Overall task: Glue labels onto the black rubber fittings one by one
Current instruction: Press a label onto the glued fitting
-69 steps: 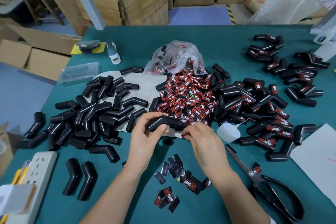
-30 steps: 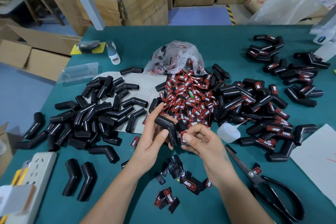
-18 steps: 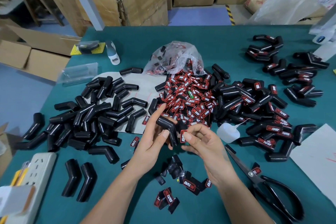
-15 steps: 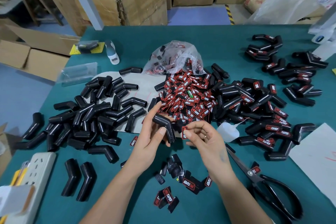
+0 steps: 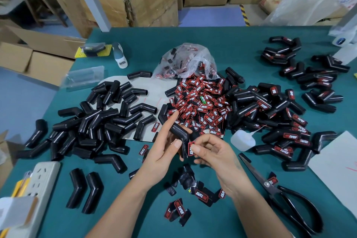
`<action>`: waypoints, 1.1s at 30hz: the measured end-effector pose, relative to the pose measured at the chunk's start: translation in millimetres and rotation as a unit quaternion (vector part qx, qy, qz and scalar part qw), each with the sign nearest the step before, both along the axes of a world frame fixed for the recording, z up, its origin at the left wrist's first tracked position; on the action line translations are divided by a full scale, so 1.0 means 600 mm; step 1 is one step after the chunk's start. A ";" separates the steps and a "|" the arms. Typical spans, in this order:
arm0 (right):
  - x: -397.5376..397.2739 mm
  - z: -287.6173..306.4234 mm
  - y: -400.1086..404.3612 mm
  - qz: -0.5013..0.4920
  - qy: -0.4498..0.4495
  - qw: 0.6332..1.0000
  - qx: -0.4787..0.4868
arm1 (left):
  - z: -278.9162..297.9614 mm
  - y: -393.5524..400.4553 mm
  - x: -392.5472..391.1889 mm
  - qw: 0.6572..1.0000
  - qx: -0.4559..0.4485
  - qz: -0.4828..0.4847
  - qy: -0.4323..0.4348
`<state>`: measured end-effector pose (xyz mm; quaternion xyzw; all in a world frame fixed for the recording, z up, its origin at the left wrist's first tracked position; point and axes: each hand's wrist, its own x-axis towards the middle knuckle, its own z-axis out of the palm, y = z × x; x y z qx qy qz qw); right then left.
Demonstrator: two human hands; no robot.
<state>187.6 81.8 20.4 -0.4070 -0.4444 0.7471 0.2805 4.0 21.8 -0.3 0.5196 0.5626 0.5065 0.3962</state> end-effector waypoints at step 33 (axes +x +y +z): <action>-0.003 -0.008 -0.005 -0.022 -0.028 0.995 0.095 | 0.006 -0.005 0.006 0.999 -0.007 -0.008 0.035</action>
